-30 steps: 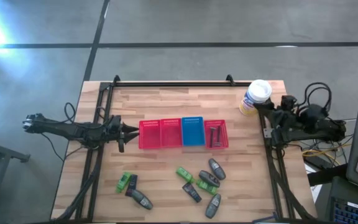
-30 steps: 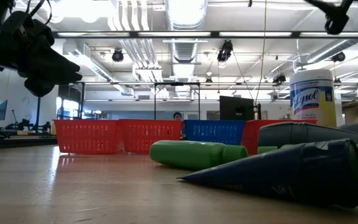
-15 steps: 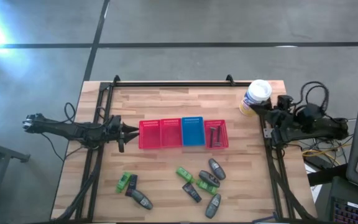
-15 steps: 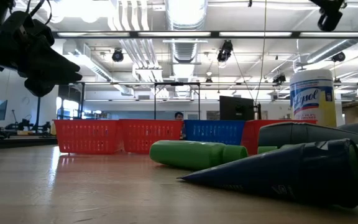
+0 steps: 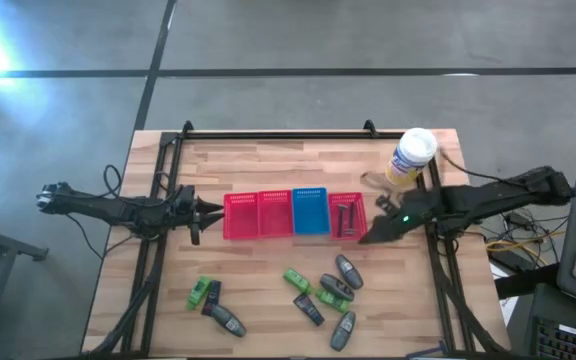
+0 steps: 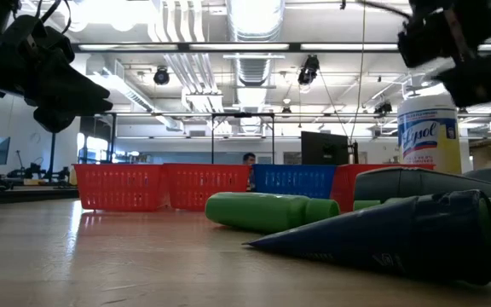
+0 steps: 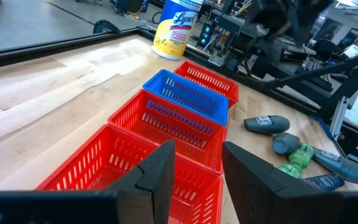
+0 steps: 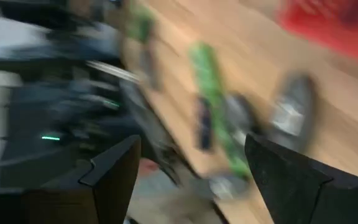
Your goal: Pick & Place Travel size toiletries
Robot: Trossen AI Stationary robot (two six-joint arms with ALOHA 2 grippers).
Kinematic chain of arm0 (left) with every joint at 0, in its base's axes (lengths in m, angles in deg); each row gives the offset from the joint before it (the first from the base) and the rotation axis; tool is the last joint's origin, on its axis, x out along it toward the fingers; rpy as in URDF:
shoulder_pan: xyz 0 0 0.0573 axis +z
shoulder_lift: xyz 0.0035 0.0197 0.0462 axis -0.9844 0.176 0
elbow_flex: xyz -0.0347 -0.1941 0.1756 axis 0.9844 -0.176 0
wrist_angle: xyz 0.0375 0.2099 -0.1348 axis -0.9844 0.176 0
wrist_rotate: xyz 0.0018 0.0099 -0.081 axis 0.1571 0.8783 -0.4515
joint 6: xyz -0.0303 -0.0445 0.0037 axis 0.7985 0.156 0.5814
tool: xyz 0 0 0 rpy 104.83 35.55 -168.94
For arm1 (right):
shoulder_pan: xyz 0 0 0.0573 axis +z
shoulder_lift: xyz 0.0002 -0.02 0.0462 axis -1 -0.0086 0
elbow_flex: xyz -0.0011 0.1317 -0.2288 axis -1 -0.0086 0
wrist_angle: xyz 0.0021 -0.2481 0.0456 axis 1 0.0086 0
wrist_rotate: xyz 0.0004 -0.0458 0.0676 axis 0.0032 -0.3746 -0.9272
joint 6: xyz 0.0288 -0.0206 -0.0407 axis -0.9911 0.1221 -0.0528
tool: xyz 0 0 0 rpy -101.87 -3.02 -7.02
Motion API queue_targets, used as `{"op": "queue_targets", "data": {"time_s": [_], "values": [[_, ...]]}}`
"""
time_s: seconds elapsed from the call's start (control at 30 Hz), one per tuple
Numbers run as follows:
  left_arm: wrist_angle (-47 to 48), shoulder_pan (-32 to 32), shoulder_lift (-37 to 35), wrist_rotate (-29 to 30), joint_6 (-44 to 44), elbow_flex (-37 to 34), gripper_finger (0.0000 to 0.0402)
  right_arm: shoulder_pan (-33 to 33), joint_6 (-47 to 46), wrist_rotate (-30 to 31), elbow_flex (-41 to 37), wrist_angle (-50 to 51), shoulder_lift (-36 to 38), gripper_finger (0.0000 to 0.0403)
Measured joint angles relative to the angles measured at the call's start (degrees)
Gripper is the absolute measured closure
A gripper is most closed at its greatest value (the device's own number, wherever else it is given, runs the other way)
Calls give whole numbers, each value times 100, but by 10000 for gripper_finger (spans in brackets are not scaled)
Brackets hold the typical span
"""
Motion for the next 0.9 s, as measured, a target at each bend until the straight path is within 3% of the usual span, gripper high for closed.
{"op": "queue_targets", "data": {"time_s": [0.17, 0.6, 0.9], "values": [[0, 0, 0, 2, 0, -1, 264, 277, -22, -23, 699, 1303, -1119, 115], [0, -1, 0, 1, 0, 0, 264, 1037, 286, 165, 2120, 2476, -3963, 91], [0, -2, 0, 0, 0, 0, 264, 1173, 568, 491, 3068, 2685, -4980, 76]]}}
